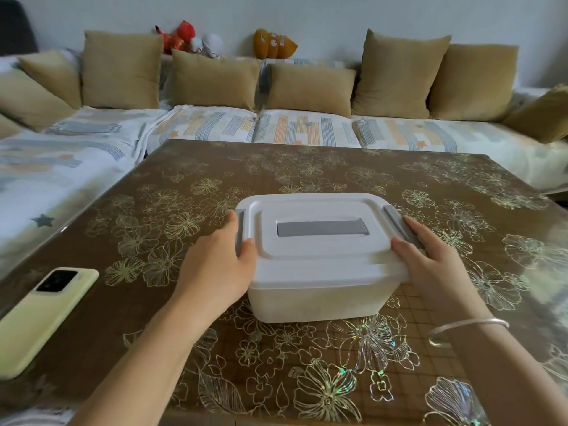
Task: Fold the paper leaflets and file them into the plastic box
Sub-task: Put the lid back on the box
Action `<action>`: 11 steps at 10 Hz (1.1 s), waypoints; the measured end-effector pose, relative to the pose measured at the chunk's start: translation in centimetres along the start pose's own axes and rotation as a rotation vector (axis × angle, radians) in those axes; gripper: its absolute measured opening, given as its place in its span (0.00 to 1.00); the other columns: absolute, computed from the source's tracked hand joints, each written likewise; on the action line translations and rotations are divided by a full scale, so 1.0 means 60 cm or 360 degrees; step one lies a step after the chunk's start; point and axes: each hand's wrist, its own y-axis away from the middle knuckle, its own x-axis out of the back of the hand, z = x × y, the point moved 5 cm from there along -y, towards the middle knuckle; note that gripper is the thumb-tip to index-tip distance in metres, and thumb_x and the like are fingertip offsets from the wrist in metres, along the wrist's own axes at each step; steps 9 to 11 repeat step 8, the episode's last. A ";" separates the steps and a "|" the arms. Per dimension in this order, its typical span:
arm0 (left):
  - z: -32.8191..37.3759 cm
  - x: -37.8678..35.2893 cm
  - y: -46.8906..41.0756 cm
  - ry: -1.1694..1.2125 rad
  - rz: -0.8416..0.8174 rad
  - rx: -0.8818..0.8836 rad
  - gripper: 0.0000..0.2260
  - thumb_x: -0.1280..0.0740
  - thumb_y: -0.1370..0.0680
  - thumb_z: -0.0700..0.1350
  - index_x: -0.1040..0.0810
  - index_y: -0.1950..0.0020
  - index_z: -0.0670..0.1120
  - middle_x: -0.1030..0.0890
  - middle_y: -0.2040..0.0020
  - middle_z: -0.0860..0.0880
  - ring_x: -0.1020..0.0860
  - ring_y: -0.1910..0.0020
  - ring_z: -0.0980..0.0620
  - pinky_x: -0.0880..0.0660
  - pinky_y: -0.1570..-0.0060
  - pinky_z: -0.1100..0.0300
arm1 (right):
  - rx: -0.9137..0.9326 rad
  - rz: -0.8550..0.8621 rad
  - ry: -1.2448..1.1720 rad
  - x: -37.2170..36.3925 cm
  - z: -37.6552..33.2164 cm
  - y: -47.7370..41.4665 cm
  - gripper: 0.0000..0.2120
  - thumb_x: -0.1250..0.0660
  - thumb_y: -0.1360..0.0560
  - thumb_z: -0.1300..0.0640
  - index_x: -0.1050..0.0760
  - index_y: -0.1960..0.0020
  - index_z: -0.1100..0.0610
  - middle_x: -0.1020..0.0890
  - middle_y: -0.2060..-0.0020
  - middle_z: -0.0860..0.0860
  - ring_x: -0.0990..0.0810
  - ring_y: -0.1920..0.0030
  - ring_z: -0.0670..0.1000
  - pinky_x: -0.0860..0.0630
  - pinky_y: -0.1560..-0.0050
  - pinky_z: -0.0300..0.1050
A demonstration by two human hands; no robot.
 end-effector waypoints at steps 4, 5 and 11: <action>-0.036 -0.067 0.080 0.1595 0.0266 0.0571 0.18 0.41 0.28 0.66 0.23 0.45 0.59 0.19 0.48 0.57 0.20 0.53 0.63 0.20 0.55 0.55 | -0.0498 -0.0017 -0.0996 -0.057 0.035 0.023 0.14 0.39 0.23 0.44 0.26 0.41 0.50 0.19 0.51 0.51 0.20 0.51 0.51 0.25 0.55 0.45; -0.030 -0.063 0.016 0.1695 0.0252 0.0553 0.11 0.40 0.22 0.61 0.22 0.48 0.59 0.19 0.49 0.55 0.21 0.49 0.58 0.20 0.55 0.54 | -0.0514 -0.0016 -0.0943 -0.081 0.021 -0.021 0.17 0.39 0.23 0.46 0.28 0.38 0.53 0.20 0.50 0.53 0.20 0.54 0.51 0.21 0.56 0.50; -0.028 -0.078 -0.142 0.1180 0.0073 0.0588 0.31 0.32 0.27 0.64 0.31 0.29 0.49 0.25 0.35 0.48 0.25 0.38 0.46 0.27 0.36 0.46 | -0.0386 0.0074 -0.0372 -0.113 0.000 -0.143 0.44 0.34 0.32 0.36 0.42 0.27 0.62 0.26 0.37 0.60 0.24 0.41 0.58 0.26 0.40 0.59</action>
